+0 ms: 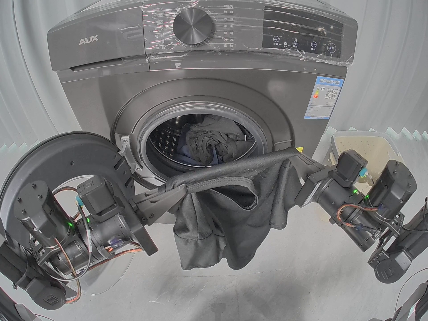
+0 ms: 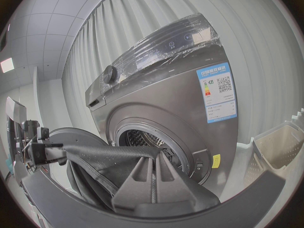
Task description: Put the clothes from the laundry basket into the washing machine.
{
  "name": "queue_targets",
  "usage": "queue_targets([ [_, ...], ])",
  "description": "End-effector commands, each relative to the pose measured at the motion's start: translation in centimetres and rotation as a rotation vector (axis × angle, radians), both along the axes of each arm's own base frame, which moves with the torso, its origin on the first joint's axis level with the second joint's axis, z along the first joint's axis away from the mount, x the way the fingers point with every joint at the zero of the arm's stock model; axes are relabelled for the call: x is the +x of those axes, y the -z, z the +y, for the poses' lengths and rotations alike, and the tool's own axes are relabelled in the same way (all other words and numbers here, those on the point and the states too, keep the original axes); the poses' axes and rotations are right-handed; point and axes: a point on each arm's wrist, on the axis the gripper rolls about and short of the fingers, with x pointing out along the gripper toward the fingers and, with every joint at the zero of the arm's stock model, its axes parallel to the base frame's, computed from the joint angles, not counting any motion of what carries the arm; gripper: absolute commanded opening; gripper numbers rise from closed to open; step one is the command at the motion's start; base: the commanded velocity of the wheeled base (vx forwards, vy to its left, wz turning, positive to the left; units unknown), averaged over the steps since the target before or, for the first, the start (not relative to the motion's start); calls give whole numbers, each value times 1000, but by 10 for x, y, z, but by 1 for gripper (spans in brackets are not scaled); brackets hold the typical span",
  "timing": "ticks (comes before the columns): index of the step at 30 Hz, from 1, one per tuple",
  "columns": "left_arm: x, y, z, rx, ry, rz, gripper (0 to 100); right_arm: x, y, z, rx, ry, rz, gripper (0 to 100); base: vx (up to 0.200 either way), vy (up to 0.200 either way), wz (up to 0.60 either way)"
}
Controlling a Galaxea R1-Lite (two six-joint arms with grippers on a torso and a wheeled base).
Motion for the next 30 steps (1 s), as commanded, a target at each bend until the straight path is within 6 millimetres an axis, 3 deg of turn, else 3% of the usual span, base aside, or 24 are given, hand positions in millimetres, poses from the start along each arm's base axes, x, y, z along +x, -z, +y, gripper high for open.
queue_targets([
  [1,3,11,-1,28,-11,37,0,-3,-10,-3,21,2,-29,0,0,0,0],
  [10,13,41,-6,106,-22,139,0,-9,-17,-2,39,-15,-52,0,0,0,0],
  [23,17,75,-13,185,2,259,0,-17,-13,8,30,-61,-34,0,0,0,0],
  [25,34,88,-21,195,-10,283,0,-23,-4,9,5,-81,-7,0,0,0,0],
  [30,51,97,-28,184,-24,298,0,-27,8,7,-36,-85,36,0,0,0,0],
])
